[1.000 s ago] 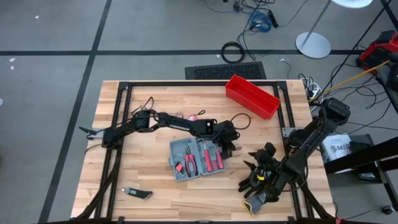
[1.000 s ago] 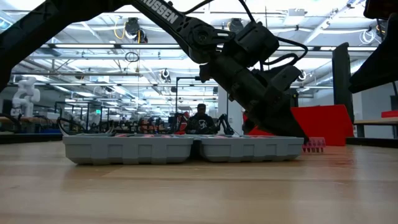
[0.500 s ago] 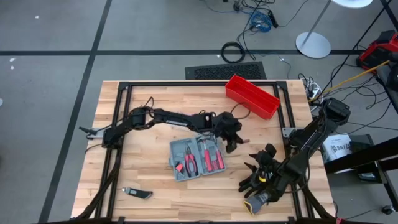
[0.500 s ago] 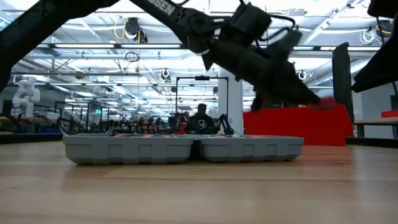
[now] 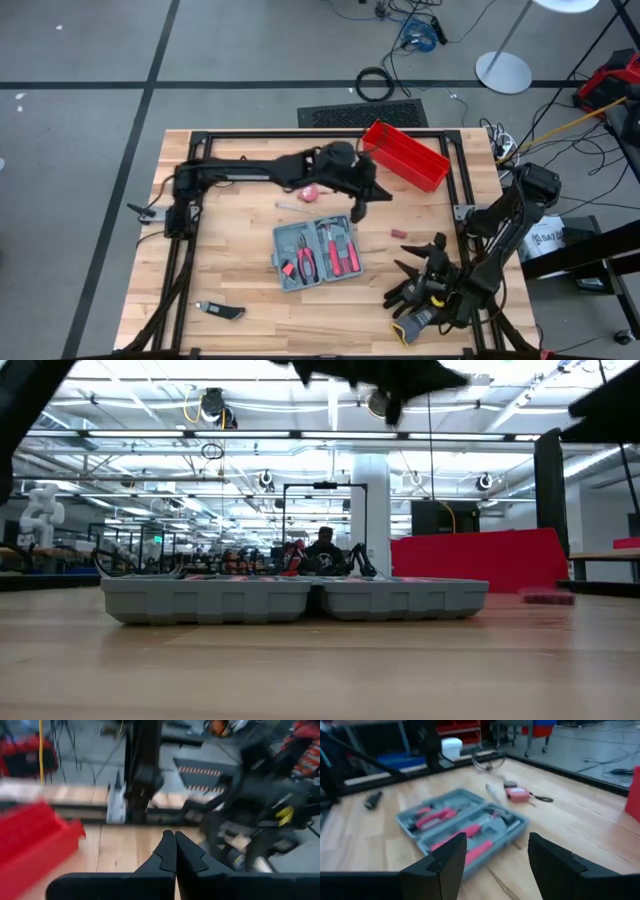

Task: Prefit tool cases
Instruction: Put the screwdriver bits into the toolbox

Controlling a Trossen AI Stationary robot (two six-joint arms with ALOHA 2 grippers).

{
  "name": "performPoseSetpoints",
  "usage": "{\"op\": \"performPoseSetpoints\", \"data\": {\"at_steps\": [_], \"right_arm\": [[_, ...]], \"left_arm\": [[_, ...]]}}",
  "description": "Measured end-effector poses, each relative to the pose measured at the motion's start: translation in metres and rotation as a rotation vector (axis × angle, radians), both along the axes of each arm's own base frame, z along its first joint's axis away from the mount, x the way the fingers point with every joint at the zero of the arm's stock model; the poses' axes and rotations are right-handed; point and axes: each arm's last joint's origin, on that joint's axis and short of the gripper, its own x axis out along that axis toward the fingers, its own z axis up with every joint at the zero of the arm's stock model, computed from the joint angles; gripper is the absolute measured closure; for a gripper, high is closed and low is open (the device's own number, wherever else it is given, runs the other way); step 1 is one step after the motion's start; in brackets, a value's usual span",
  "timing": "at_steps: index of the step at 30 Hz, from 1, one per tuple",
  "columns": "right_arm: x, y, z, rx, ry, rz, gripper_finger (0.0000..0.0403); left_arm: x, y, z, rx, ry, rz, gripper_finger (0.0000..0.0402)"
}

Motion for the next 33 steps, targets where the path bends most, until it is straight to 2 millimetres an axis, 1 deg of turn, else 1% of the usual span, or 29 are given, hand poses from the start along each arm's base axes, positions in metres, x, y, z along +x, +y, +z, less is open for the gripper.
{"op": "performPoseSetpoints", "data": {"at_steps": [1, 4, 7, 9, 11, 13, 15, 17, 18, 20, 23, 25, 27, 30, 32, 33], "right_arm": [[0.001, 0.000, -0.002, 0.000, 0.016, -0.005, 0.0203], [0.002, -0.003, -0.007, 0.065, 0.076, -0.028, 0.0203], [0.001, -0.009, -0.009, 0.153, 0.152, -0.081, 0.0203], [0.000, -0.017, -0.011, 0.209, 0.231, -0.155, 0.0206], [0.000, -0.026, -0.013, 0.246, 0.339, -0.248, 0.0212], [-0.002, -0.039, -0.014, 0.292, 0.434, -0.392, 0.0219], [-0.001, -0.051, -0.014, 0.345, 0.530, -0.550, 0.0228], [0.001, -0.059, -0.015, 0.408, 0.658, -0.661, 0.0236], [0.003, -0.061, -0.016, 0.436, 0.717, -0.677, 0.0241], [0.013, -0.061, -0.019, 0.482, 0.744, -0.607, 0.0249], [0.035, -0.058, -0.021, 0.485, 0.641, -0.443, 0.0264], [0.045, -0.062, -0.020, 0.468, 0.589, -0.418, 0.0277], [0.053, -0.073, -0.018, 0.454, 0.573, -0.462, 0.0298], [0.065, -0.098, -0.019, 0.461, 0.604, -0.539, 0.0345], [0.072, -0.111, -0.022, 0.456, 0.649, -0.550, 0.0381], [0.076, -0.116, -0.023, 0.463, 0.658, -0.538, 0.0391]], "left_arm": [[-0.008, -0.002, 0.012, 0.019, -0.010, -0.008, 0.0398], [-0.029, -0.009, 0.031, 0.085, 0.053, -0.008, 0.0398], [-0.046, -0.017, 0.033, 0.187, 0.182, 0.048, 0.0399], [-0.053, -0.021, 0.029, 0.233, 0.275, 0.088, 0.0399], [-0.056, -0.024, 0.024, 0.269, 0.333, 0.113, 0.0400], [-0.057, -0.025, 0.015, 0.316, 0.406, 0.162, 0.0400], [-0.059, -0.023, 0.011, 0.399, 0.466, 0.243, 0.0400], [-0.061, -0.019, 0.008, 0.477, 0.500, 0.351, 0.0401], [-0.061, -0.016, 0.007, 0.499, 0.503, 0.386, 0.0401], [-0.062, -0.009, -0.001, 0.508, 0.525, 0.360, 0.0401], [-0.058, -0.001, -0.023, 0.488, 0.570, 0.281, 0.0401], [-0.058, 0.004, -0.033, 0.488, 0.602, 0.280, 0.0401], [-0.059, 0.009, -0.034, 0.492, 0.591, 0.290, 0.0401], [-0.060, 0.019, -0.032, 0.502, 0.577, 0.308, 0.0401], [-0.060, 0.024, -0.031, 0.504, 0.567, 0.320, 0.0401], [-0.060, 0.027, -0.031, 0.503, 0.565, 0.326, 0.0401]]}}
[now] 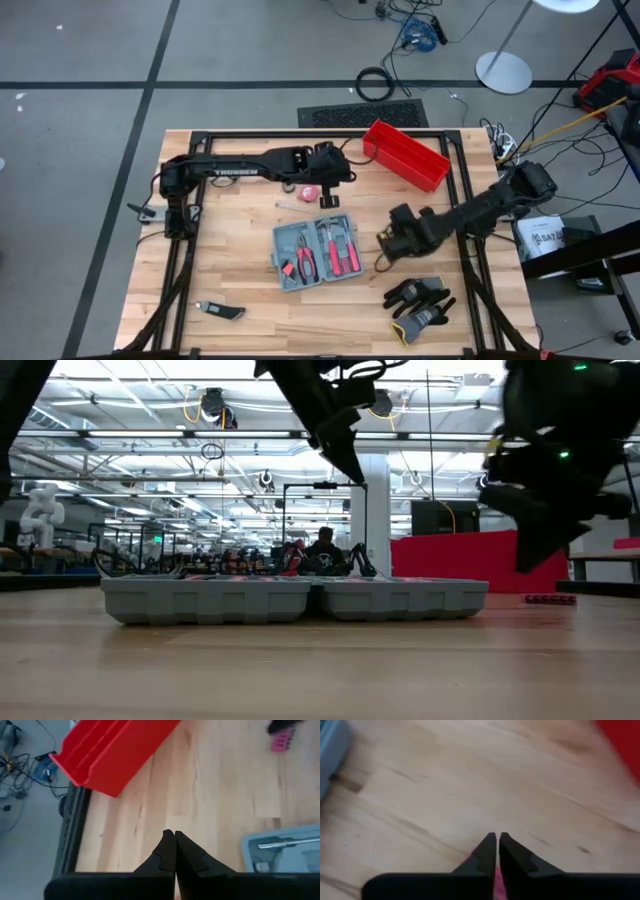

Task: Prefit tool cases
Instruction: Put the screwdriver bits into the toolbox

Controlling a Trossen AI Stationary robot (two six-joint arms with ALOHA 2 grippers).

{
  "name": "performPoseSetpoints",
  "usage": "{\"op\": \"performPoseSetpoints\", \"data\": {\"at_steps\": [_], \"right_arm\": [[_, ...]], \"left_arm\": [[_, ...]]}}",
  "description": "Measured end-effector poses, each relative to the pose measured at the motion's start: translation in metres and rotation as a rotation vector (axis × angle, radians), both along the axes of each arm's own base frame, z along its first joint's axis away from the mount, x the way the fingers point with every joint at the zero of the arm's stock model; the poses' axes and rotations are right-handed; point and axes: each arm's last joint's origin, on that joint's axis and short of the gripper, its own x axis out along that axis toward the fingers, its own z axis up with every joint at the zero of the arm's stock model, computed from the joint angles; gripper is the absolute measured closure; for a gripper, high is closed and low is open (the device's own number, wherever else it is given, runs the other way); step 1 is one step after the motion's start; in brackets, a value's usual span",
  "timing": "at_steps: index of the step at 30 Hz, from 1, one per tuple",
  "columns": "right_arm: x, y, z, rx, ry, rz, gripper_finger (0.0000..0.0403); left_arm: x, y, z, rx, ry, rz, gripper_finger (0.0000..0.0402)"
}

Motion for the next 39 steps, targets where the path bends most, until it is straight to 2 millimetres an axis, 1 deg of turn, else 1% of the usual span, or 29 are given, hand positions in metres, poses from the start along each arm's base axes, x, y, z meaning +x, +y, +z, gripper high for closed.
{"op": "performPoseSetpoints", "data": {"at_steps": [2, 5, 9, 15, 18, 22, 25, 30, 32, 34, 36, 39], "right_arm": [[0.007, -0.007, 0.000, 0.029, -0.011, 0.015, 0.0395], [0.013, -0.011, 0.000, 0.090, -0.024, 0.035, 0.0391], [0.014, -0.010, -0.003, 0.153, 0.001, 0.043, 0.0401], [0.015, -0.009, -0.011, 0.166, 0.044, 0.028, 0.0402], [0.016, -0.006, -0.012, 0.220, 0.043, 0.037, 0.0402], [0.016, 0.008, -0.007, 0.289, 0.044, 0.096, 0.0402], [0.016, 0.020, 0.003, 0.328, 0.087, 0.128, 0.0403], [0.017, 0.037, 0.030, 0.291, 0.142, 0.193, 0.0403], [0.017, 0.045, 0.045, 0.298, 0.159, 0.198, 0.0403], [0.013, 0.052, 0.053, 0.328, 0.191, 0.189, 0.0403], [0.006, 0.059, 0.053, 0.366, 0.232, 0.170, 0.0403], [-0.006, 0.068, 0.045, 0.380, 0.262, 0.135, 0.0403]], "left_arm": [[-0.001, 0.004, 0.000, 0.007, 0.002, 0.002, 0.0401], [-0.003, 0.008, -0.001, 0.006, 0.022, 0.008, 0.0401], [-0.004, 0.008, -0.002, 0.002, 0.042, 0.009, 0.0401], [-0.006, 0.007, -0.003, -0.004, 0.061, 0.005, 0.0401], [-0.006, 0.007, -0.003, -0.004, 0.060, 0.006, 0.0401], [-0.006, 0.007, -0.004, -0.005, 0.064, 0.006, 0.0401], [-0.007, 0.007, -0.006, -0.006, 0.070, 0.006, 0.0401], [-0.006, 0.007, -0.007, -0.006, 0.068, 0.007, 0.0401], [-0.006, 0.007, -0.006, -0.006, 0.066, 0.007, 0.0401], [-0.006, 0.007, -0.006, -0.006, 0.066, 0.006, 0.0401], [-0.007, 0.007, -0.007, -0.007, 0.068, 0.007, 0.0401], [-0.007, 0.007, -0.007, -0.007, 0.069, 0.007, 0.0401]]}}
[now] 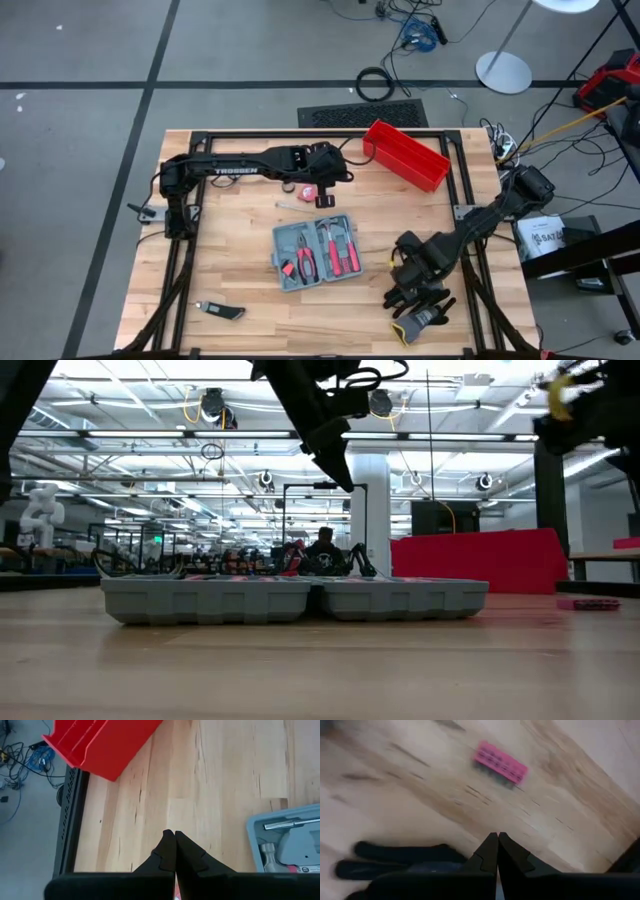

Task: Prefit tool cases
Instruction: Put the screwdriver bits into the toolbox

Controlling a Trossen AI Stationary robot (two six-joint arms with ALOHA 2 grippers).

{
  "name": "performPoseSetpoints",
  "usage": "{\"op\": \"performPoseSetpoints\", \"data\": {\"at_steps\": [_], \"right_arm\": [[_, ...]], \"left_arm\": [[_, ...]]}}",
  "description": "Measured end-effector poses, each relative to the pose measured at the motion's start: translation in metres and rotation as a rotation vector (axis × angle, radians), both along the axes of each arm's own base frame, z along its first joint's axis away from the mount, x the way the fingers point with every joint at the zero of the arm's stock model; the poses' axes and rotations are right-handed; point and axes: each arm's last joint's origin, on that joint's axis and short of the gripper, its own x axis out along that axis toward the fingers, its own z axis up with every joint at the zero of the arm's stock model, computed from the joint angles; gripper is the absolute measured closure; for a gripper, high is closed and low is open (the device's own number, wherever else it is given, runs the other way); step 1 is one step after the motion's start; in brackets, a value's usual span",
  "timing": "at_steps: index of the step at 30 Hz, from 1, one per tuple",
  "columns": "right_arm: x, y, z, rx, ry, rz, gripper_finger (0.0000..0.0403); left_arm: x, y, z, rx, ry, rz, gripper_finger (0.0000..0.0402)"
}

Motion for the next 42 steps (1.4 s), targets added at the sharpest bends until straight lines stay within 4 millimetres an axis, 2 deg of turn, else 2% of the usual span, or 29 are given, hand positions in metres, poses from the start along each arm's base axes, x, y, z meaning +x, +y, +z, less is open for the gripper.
{"op": "performPoseSetpoints", "data": {"at_steps": [7, 10, 15, 21, 26, 33, 38, 42], "right_arm": [[-0.008, -0.002, -0.031, -0.005, -0.038, -0.073, 0.0403], [-0.010, -0.008, -0.045, -0.008, -0.075, -0.089, 0.0403], [-0.017, -0.020, -0.058, -0.046, -0.042, -0.112, 0.0403], [-0.015, -0.031, -0.061, -0.033, -0.019, -0.075, 0.0403], [-0.010, -0.029, -0.060, 0.010, -0.027, -0.045, 0.0403], [-0.006, -0.036, -0.060, -0.021, -0.044, -0.062, 0.0403], [0.000, -0.049, -0.060, -0.076, -0.064, -0.031, 0.0403], [0.007, -0.069, -0.060, -0.191, -0.072, 0.027, 0.0403]], "left_arm": [[0.001, 0.000, 0.001, 0.002, -0.009, -0.001, 0.0401], [0.001, 0.000, 0.001, 0.002, -0.008, -0.001, 0.0401], [0.001, 0.000, 0.001, 0.002, -0.008, -0.001, 0.0401], [0.001, 0.000, 0.000, 0.002, -0.007, -0.001, 0.0401], [0.001, 0.000, 0.000, 0.002, -0.006, -0.001, 0.0401], [0.000, 0.000, 0.000, 0.007, -0.003, -0.007, 0.0401], [-0.003, 0.003, 0.005, 0.042, 0.002, 0.003, 0.0401], [-0.005, 0.008, 0.010, 0.053, -0.020, 0.015, 0.0401]]}}
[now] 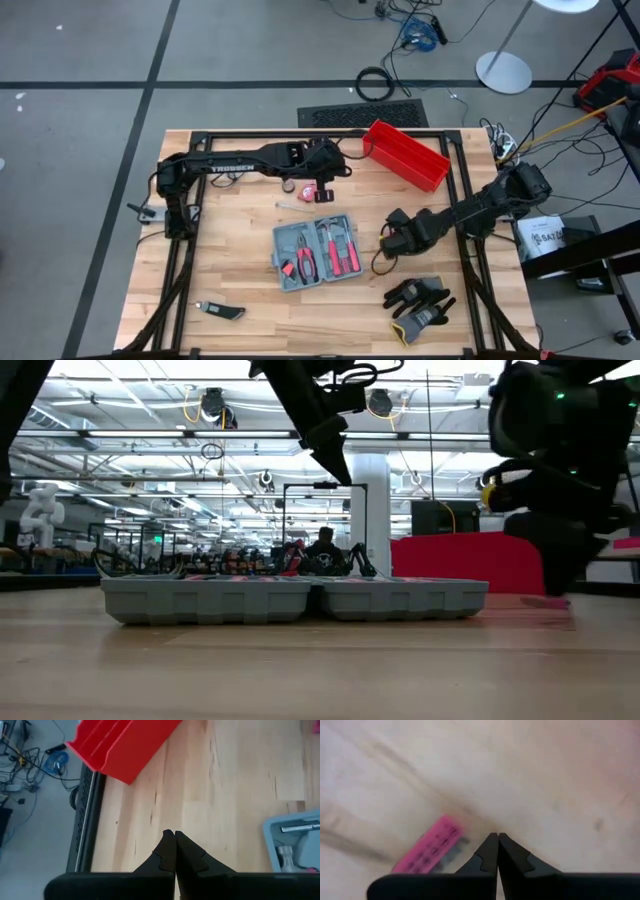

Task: Prefit tool cases
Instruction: Put the screwdriver bits into the toolbox

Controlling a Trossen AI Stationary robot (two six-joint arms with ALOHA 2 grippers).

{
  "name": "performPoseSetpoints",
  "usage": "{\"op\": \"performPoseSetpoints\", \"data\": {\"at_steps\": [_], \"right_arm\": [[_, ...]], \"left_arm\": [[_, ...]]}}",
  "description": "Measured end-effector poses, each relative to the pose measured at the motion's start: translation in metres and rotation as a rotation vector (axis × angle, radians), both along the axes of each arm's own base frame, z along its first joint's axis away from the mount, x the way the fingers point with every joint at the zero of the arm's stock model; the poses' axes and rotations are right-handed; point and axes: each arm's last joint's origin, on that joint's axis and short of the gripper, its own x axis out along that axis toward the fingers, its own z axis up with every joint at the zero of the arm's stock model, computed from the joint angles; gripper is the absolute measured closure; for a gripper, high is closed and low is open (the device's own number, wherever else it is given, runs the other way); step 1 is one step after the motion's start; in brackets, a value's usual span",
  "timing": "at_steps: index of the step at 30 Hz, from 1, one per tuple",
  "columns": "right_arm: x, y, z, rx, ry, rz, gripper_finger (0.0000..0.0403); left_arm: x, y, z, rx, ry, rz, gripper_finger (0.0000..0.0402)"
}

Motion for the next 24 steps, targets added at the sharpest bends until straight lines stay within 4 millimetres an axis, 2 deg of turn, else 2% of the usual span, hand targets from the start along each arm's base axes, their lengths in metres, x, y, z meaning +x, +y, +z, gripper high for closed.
{"op": "performPoseSetpoints", "data": {"at_steps": [6, 10, 13, 18, 21, 24], "right_arm": [[0.011, -0.027, 0.000, 0.008, 0.008, 0.058, 0.0403], [0.012, -0.032, 0.002, 0.019, 0.015, 0.096, 0.0403], [0.009, -0.033, 0.007, -0.007, 0.031, 0.094, 0.0403], [0.002, -0.025, 0.041, 0.004, -0.020, 0.087, 0.0403], [-0.001, -0.021, 0.067, 0.021, -0.143, 0.125, 0.0398], [-0.011, -0.017, 0.083, 0.036, -0.217, 0.182, 0.0381]], "left_arm": [[-0.005, 0.009, 0.004, 0.003, -0.003, 0.028, 0.0401], [-0.008, 0.016, 0.007, 0.032, 0.004, 0.036, 0.0401], [-0.017, 0.023, 0.019, 0.111, 0.013, 0.040, 0.0401], [-0.052, 0.032, 0.071, 0.241, -0.091, 0.032, 0.0401], [-0.079, 0.037, 0.101, 0.288, -0.162, 0.059, 0.0401], [-0.104, 0.041, 0.124, 0.291, -0.238, 0.072, 0.0401]]}}
